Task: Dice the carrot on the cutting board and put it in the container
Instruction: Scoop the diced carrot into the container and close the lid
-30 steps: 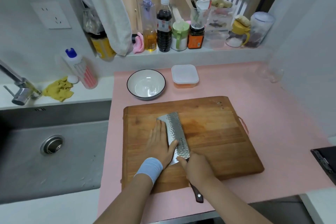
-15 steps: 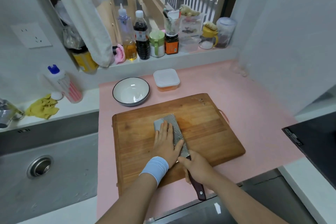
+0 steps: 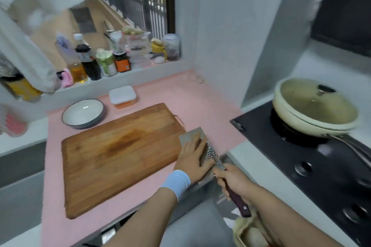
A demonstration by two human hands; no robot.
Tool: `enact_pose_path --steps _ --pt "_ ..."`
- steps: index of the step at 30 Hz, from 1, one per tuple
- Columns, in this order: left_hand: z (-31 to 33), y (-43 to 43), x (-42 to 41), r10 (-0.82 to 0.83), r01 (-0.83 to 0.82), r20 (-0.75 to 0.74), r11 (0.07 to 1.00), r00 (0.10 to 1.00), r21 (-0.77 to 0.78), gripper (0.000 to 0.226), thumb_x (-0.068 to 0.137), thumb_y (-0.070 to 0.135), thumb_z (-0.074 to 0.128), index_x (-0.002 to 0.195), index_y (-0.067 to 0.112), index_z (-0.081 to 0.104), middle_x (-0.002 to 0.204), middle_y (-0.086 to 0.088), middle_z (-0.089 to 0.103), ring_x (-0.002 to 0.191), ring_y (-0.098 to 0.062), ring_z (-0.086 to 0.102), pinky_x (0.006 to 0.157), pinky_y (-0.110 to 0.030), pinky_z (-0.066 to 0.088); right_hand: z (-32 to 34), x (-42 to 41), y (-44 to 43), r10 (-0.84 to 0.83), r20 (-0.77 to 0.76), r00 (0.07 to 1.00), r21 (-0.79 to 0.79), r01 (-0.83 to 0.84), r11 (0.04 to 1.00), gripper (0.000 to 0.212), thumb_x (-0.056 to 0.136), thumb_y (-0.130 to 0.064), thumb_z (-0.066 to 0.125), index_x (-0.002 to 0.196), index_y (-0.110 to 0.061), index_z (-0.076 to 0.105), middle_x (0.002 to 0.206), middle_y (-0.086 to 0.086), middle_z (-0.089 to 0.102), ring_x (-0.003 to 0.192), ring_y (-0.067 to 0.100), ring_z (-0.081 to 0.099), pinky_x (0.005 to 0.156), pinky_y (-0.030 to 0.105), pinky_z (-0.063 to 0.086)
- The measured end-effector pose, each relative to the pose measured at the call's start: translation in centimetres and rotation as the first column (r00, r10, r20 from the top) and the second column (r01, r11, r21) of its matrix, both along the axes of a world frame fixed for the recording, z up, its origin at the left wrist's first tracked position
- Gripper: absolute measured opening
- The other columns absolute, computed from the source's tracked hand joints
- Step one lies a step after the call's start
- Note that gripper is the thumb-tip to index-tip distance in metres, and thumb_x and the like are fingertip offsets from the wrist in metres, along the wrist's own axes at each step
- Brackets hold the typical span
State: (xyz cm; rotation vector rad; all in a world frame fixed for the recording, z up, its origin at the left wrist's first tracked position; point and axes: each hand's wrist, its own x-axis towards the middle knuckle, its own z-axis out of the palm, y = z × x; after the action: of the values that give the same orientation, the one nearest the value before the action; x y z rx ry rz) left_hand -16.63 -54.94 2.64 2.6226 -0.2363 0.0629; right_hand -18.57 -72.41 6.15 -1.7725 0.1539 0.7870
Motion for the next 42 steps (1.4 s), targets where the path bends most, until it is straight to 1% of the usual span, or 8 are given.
enact_pose_path --steps 9,14,18,25,30,34,37,42 --pt "-2.2 -14.8 -1.0 -0.326 0.328 -0.037 0.943 0.945 0.065 0.086 0.091 0.071 0.008 0.155 0.013 0.017 0.163 -0.006 0.006 0.150 -0.024 0.003 0.122 -0.042 0.004 0.0 -4.8 -15.3 -0.179 0.012 0.984 -0.058 0.179 0.982 0.022 0.099 -0.015 0.055 0.081 -0.006 0.046 0.054 0.011 0.042 0.037 0.021 0.037 0.039 0.026 0.030" --pt "-3.2 -20.6 -1.9 -0.467 0.468 -0.029 0.883 0.884 0.050 0.075 0.094 0.059 0.008 0.156 0.017 0.001 0.159 0.007 -0.014 0.146 -0.011 -0.019 0.119 -0.028 -0.011 -0.1 -7.5 -21.6 -0.256 0.030 0.966 -0.180 0.258 0.949 0.014 0.097 -0.014 0.059 0.085 -0.009 0.054 0.054 0.000 0.053 0.036 0.010 0.047 0.040 0.023 0.034" --pt "-4.2 -24.2 -3.5 -0.557 0.558 -0.041 0.830 0.830 0.021 0.071 0.094 0.057 0.004 0.155 0.020 0.000 0.157 0.012 -0.017 0.143 -0.005 -0.025 0.118 -0.026 -0.013 -0.5 -10.0 -25.7 -0.293 -0.009 0.956 -0.198 0.285 0.938 0.017 0.096 -0.011 0.057 0.082 -0.013 0.047 0.057 0.010 0.046 0.036 0.020 0.040 0.043 0.028 0.031" --pt "-6.4 -27.8 -6.4 -0.582 0.579 -0.048 0.813 0.812 -0.064 0.056 0.104 0.040 0.022 0.156 0.024 0.007 0.159 0.016 -0.011 0.146 0.000 -0.014 0.119 -0.023 -0.007 -0.6 -13.3 -30.1 -0.327 -0.008 0.945 -0.308 0.309 0.900 0.022 0.093 -0.009 0.058 0.081 -0.010 0.040 0.056 0.009 0.035 0.033 0.019 0.034 0.040 0.025 0.026" --pt "-9.0 -27.0 -7.7 -0.682 0.690 -0.117 0.723 0.722 0.046 0.061 0.099 0.039 0.015 0.156 0.023 0.000 0.158 0.014 -0.016 0.145 -0.003 -0.015 0.121 -0.028 -0.002 -0.3 -14.6 -32.7 -0.318 -0.016 0.948 -0.417 0.283 0.864 0.016 0.091 -0.010 0.056 0.081 -0.009 0.043 0.057 0.010 0.038 0.032 0.021 0.038 0.040 0.026 0.030" --pt "-9.8 -25.4 -7.6 -0.701 0.718 -0.175 0.693 0.691 0.057 0.057 0.103 0.032 0.025 0.157 0.024 0.007 0.161 0.013 -0.005 0.149 -0.011 0.005 0.121 -0.024 0.005 -0.3 -15.1 -33.7 -0.302 -0.017 0.953 -0.459 0.261 0.849 0.015 0.091 -0.012 0.055 0.082 -0.008 0.044 0.057 0.010 0.039 0.033 0.021 0.037 0.041 0.025 0.032" --pt "-8.5 -25.4 -7.3 -0.700 0.702 -0.045 0.710 0.713 0.063 0.058 0.100 0.034 0.024 0.156 0.022 0.016 0.162 0.009 0.004 0.149 -0.012 0.010 0.122 -0.029 0.010 -0.5 -14.9 -33.6 -0.302 -0.030 0.953 -0.466 0.254 0.847 0.014 0.089 -0.011 0.055 0.082 -0.008 0.044 0.059 0.011 0.042 0.033 0.022 0.039 0.041 0.024 0.032" --pt "-6.1 -28.8 -8.9 -0.892 0.858 0.060 0.447 0.447 0.252 0.074 0.099 0.041 0.040 0.156 0.018 0.000 0.164 -0.003 -0.007 0.150 -0.018 -0.009 0.122 -0.037 -0.002 -0.4 -14.0 -33.1 -0.336 -0.087 0.938 -0.386 0.279 0.879 0.014 0.086 -0.006 0.053 0.078 -0.009 0.042 0.055 0.009 0.036 0.033 0.021 0.035 0.042 0.024 0.032"
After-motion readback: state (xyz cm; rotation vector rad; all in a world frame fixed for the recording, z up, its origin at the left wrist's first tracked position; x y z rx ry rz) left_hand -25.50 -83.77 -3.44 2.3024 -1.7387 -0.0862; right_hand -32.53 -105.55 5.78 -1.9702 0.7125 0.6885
